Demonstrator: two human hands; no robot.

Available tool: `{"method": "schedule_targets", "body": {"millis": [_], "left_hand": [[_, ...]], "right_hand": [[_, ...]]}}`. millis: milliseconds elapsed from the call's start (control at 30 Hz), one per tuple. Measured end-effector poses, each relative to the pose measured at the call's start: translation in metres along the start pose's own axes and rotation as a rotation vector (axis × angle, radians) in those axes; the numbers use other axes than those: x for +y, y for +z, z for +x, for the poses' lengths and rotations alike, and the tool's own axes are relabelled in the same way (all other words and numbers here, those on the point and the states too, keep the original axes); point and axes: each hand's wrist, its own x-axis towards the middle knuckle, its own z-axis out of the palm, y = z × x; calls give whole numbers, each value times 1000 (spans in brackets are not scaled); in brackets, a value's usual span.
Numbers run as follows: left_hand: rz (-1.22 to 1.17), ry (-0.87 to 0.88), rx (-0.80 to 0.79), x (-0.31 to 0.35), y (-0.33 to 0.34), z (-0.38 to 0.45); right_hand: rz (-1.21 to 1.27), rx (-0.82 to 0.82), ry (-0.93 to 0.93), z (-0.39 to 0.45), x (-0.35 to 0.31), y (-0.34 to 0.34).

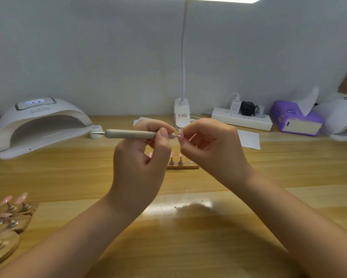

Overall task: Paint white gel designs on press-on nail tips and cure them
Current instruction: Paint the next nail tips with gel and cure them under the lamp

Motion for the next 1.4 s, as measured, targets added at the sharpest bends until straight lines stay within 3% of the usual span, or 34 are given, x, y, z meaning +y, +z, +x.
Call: {"method": "schedule_targets", "body": {"millis": [1400], "left_hand": [[-24, -14, -5, 1, 1, 0]], "right_hand": [[9, 8, 10, -1, 2, -1]]}}
